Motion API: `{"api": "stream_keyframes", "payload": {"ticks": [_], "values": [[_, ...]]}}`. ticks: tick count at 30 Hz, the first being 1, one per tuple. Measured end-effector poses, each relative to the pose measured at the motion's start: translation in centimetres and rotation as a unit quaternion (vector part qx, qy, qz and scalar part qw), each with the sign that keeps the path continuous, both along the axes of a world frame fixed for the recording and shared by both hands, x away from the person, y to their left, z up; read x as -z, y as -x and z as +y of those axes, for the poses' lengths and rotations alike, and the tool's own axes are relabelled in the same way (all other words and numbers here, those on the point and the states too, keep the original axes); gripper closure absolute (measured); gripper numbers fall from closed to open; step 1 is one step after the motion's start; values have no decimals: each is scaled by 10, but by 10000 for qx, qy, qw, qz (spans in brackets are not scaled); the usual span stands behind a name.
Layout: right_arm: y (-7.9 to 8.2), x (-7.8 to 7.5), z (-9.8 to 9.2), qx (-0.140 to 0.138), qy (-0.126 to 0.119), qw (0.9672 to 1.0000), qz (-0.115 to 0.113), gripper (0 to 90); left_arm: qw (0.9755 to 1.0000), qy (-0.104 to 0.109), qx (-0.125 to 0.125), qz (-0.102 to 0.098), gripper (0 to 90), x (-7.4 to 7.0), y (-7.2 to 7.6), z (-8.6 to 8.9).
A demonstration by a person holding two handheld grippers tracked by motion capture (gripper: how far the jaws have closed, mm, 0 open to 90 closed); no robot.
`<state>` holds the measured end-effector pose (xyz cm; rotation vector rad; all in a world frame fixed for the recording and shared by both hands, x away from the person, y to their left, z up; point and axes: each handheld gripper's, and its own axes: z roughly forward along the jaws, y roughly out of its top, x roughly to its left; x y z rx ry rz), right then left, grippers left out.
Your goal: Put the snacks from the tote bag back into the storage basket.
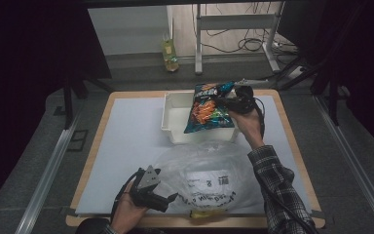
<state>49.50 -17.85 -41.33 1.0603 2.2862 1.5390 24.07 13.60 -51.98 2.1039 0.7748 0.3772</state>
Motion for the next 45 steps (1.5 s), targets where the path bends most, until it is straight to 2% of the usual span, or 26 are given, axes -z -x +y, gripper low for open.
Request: {"api": "stream_keyframes", "payload": {"ticks": [9,18,24,31,37,45], "values": [[-14,0,6,29,-93,10000,13,897,10000,-10,19,42,8,1,0,0],[-30,-2,11,116,-53,9999,-45,897,9999,39,19,93,8,2,-1,0],[-40,4,13,159,-20,9998,70,897,9999,44,32,117,8,2,-1,0],[-42,12,10,206,49,9995,233,894,9999,43,32,121,8,2,-1,0],[-40,15,11,252,174,9992,251,891,9999,34,28,122,8,2,-1,0],[-39,22,9,328,279,9982,409,884,9999,14,44,112,8,2,-1,-1]]}}
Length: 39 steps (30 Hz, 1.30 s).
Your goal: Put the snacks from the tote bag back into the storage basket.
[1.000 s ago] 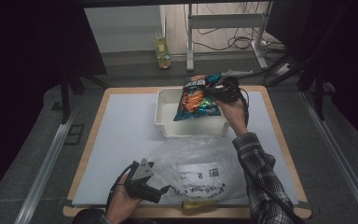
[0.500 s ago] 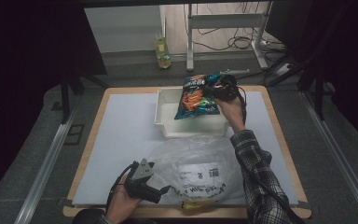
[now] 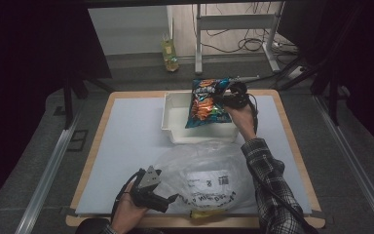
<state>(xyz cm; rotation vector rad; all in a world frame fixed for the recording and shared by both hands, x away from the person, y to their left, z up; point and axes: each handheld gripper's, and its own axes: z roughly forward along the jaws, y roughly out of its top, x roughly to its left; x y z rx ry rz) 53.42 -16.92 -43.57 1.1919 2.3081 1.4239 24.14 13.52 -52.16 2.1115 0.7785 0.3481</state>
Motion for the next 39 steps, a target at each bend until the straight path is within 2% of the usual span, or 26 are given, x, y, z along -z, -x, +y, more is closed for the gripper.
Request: {"api": "stream_keyframes", "payload": {"ticks": [14,19,25,39], "values": [[0,8,-2,121,216,9993,280,872,10000,-4,15,-52,8,-1,1,-1],[0,11,-3,134,283,9990,325,867,10000,-19,2,-47,8,-1,1,-1],[-1,13,-3,137,357,9986,365,861,9998,-153,-100,6,11,2,-1,-1],[-4,19,-4,228,665,9966,438,844,9999,-121,-73,0,11,1,-1,-1]]}}
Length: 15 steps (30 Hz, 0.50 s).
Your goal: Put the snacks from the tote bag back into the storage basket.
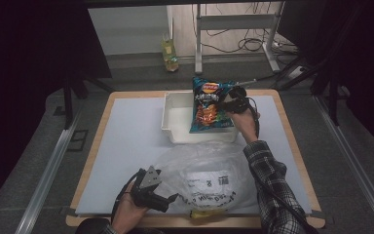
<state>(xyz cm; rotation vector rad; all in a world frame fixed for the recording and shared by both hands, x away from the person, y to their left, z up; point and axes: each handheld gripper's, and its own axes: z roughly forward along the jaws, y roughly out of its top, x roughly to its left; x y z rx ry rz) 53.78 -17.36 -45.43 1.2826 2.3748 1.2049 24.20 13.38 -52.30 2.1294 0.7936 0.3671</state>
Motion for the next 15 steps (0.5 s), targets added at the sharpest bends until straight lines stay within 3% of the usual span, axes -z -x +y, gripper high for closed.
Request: {"api": "stream_keyframes", "payload": {"ticks": [15], "values": [[1,4,2,234,691,9973,-47,786,10000,11,-31,9,12,0,0,0]]}}
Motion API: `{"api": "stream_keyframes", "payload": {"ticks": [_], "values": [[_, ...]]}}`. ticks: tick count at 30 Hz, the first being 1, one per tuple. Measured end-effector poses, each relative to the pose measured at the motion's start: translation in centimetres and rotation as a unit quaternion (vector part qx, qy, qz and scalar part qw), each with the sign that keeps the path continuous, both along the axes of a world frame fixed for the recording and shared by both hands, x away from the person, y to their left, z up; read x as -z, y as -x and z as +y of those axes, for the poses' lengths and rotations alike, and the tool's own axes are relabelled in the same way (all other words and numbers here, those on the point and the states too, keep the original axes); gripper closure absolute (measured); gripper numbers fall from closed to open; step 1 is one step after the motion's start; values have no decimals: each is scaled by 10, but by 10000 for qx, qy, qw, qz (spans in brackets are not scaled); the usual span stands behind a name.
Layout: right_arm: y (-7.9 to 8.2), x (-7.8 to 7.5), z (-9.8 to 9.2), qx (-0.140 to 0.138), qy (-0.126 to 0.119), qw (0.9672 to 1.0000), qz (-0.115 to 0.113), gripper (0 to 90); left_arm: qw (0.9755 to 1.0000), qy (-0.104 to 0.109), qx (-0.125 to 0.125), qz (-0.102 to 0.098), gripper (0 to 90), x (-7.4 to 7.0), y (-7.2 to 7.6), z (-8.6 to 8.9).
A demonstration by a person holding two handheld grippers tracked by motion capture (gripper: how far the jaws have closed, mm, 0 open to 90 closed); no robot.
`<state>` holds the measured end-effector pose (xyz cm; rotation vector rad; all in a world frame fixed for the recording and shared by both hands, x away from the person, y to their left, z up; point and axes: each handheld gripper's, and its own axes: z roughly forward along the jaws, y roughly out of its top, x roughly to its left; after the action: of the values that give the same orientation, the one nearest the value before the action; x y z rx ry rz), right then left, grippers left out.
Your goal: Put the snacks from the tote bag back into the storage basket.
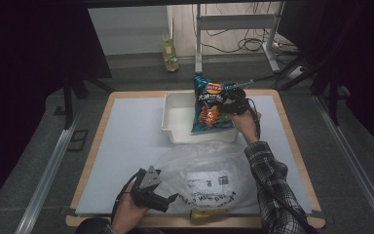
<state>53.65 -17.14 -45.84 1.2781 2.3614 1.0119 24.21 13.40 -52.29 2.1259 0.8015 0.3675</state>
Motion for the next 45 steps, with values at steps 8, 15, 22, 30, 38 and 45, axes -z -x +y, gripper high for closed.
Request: {"api": "stream_keyframes", "payload": {"ticks": [8,15,22,30,38,45], "values": [[3,-3,3,-47,85,9999,-42,739,10000,40,-33,-5,12,0,0,1],[5,-1,1,-92,105,9999,-90,668,9997,225,-56,13,12,-2,0,1],[9,-6,-1,-105,92,9998,-153,606,9994,338,-79,-76,19,-4,1,2],[13,-9,0,-233,145,9994,-188,523,9986,483,-105,-199,23,-7,3,3],[18,-13,4,-346,181,9989,-255,454,9975,618,-191,-298,28,-10,4,7],[21,-16,5,-367,166,9989,-227,382,9978,573,-188,-286,27,-10,4,7]]}}
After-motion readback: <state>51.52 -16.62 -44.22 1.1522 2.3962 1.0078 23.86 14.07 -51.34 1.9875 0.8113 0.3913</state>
